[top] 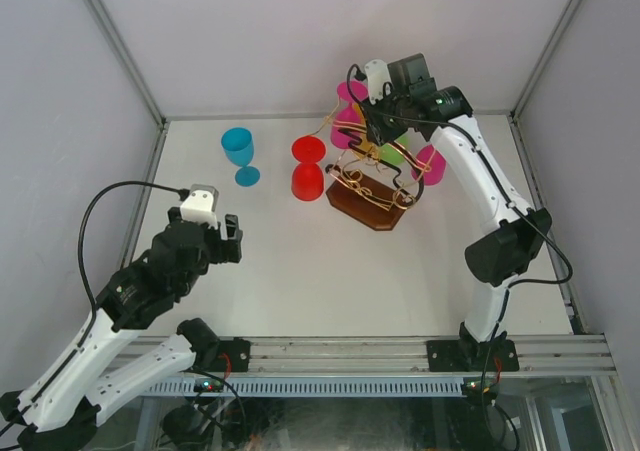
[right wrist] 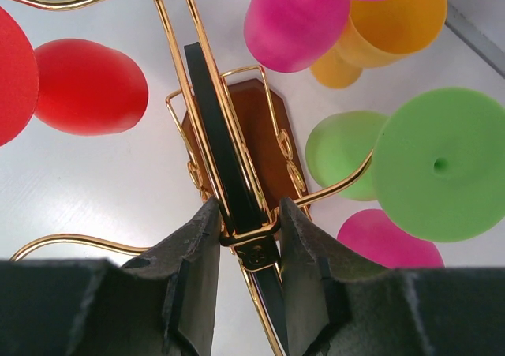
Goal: Place the wine glass upside down on the wine glass rack
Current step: Move the wine rack to the center of the board.
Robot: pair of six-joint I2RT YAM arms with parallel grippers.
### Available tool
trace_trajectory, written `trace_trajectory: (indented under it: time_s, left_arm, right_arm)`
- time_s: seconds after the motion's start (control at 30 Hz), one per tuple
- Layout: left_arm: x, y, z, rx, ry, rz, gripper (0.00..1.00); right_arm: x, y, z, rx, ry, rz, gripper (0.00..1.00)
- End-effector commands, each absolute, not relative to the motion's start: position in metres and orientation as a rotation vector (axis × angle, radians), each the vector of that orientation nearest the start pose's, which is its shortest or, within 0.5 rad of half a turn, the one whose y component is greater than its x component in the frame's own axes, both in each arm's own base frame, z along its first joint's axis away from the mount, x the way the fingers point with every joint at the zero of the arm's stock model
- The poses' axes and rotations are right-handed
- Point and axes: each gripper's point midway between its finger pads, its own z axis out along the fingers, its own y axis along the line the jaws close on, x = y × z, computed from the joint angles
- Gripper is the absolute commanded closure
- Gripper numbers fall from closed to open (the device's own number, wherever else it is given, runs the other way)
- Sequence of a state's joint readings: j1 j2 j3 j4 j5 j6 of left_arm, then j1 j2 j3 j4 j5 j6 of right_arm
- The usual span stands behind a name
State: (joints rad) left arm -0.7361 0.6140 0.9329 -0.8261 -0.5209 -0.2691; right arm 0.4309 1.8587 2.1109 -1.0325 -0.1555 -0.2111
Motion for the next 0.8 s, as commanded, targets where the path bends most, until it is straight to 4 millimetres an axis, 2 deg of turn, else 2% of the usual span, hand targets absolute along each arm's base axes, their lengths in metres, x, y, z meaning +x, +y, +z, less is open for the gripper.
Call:
trace_trajectory:
  time_s: [0.0,0.2,0.43,0.77]
  left_arm:
    - [0.206,-0.072,0.264,0.103,1.959,-0.099,0.17]
    - [0.207,-0.067,0.268,0.078,1.948,-0.095,0.16]
    - [0.206,-0.06,0.273,0.054,1.94,-0.074,0.16]
    - [0.206,-0.054,0.284,0.028,1.924,-0.061,0.15]
  right_arm:
    - [0.435,0.233,0.299,-0.764,2.121,0.345,0.99]
    - [0.432,0.255,0.295,-0.789,2.121,0.378,0.99]
    - [0.427,0.277,0.304,-0.758,2.095,0.425,0.99]
    - [0.437,0.304,0.308,-0.683,2.08,0.471,0.98]
